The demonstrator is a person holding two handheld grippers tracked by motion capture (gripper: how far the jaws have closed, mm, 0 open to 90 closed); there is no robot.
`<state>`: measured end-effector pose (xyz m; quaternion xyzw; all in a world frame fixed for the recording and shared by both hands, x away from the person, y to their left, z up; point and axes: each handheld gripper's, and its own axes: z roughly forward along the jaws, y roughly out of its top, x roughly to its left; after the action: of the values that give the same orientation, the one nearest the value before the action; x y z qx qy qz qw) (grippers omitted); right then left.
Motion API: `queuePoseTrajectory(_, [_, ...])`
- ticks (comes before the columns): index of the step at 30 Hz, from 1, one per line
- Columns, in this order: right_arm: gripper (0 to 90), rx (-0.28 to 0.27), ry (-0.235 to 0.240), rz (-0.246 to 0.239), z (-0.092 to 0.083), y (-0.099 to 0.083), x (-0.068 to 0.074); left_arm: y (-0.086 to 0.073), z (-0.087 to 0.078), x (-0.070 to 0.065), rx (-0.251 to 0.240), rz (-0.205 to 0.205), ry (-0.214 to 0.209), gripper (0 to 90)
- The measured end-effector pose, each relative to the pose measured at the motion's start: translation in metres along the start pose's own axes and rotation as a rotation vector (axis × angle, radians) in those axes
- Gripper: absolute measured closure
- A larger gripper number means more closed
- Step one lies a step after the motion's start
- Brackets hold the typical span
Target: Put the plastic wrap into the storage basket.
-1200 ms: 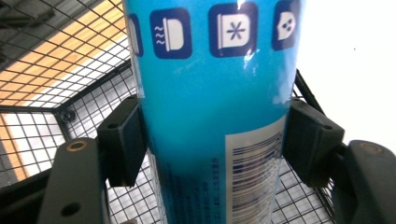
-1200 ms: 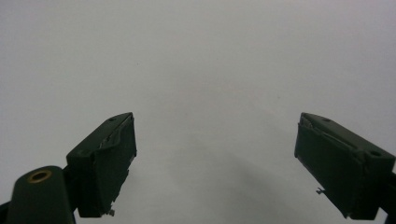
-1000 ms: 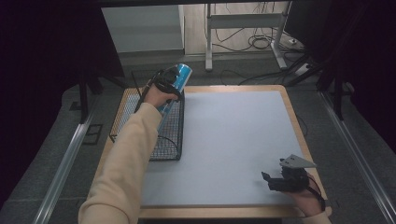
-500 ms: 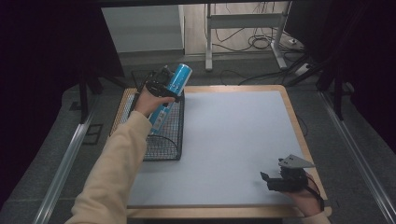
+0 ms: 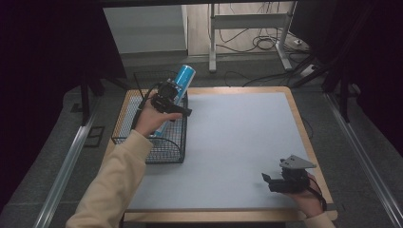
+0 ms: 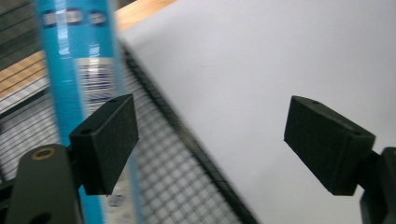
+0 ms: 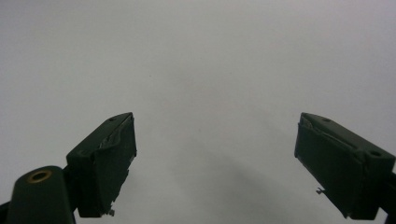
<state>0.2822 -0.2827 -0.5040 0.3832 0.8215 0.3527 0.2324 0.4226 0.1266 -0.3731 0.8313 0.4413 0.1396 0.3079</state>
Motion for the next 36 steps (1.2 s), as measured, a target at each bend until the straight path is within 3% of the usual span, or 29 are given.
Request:
queuePoseTrajectory(1, [12.8,0.0,0.0,-0.001,0.0,0.0,0.0,-0.003,-0.005,-0.014,-0.009,0.032,-0.012,17.9])
queuePoseTrajectory(2, [12.8,0.0,0.0,-0.001,0.0,0.0,0.0,-0.003,-0.005,-0.014,-0.009,0.032,-0.012,18.0])
queuePoseTrajectory(3, [12.9,0.001,-0.001,-0.001,-0.001,-0.001,0.0,-0.005,-0.01,-0.026,-0.027,0.049,-0.031,18.5])
queuePoseTrajectory(4, [12.9,0.001,-0.001,-0.001,-0.001,-0.001,0.0,-0.005,-0.01,-0.026,-0.027,0.049,-0.031,18.6])
queuePoseTrajectory(5, [12.9,-0.001,-0.004,0.0,-0.002,-0.001,0.0,-0.009,-0.013,-0.037,-0.046,0.063,-0.058,18.7])
queuePoseTrajectory(6, [12.9,-0.001,-0.004,0.0,-0.002,-0.001,0.0,-0.009,-0.013,-0.037,-0.046,0.063,-0.058,18.8])
queuePoseTrajectory(11, [12.9,-0.006,-0.014,0.003,-0.007,-0.002,0.001,-0.025,-0.015,-0.063,-0.067,0.109,-0.122,18.8])
queuePoseTrajectory(14, [12.9,-0.005,-0.017,0.004,-0.008,-0.003,0.001,-0.037,-0.016,-0.076,-0.082,0.139,-0.139,18.8])
queuePoseTrajectory(20, [12.8,-0.003,-0.023,0.006,-0.009,-0.004,0.001,-0.069,-0.014,-0.095,-0.095,0.158,-0.204,18.8])
queuePoseTrajectory(24, [12.9,-0.003,-0.026,0.005,-0.009,-0.004,0.001,-0.093,-0.011,-0.101,-0.102,0.17,-0.275,19.2])
queuePoseTrajectory(28, [12.9,0.001,-0.026,0.004,-0.008,-0.005,0.002,-0.127,0.0,-0.102,-0.08,0.147,-0.259,19.1])
queuePoseTrajectory(31, [12.9,0.005,-0.026,0.002,-0.008,-0.005,0.002,-0.139,0.005,-0.101,-0.079,0.144,-0.235,19.4])
queuePoseTrajectory(33, [12.9,0.008,-0.026,0.001,-0.007,-0.005,0.003,-0.147,0.01,-0.101,-0.043,0.156,-0.233,19.4])
queuePoseTrajectory(36, [12.9,0.008,-0.03,-0.006,-0.006,-0.004,0.003,-0.154,0.015,-0.098,-0.03,0.149,-0.229,19.5])
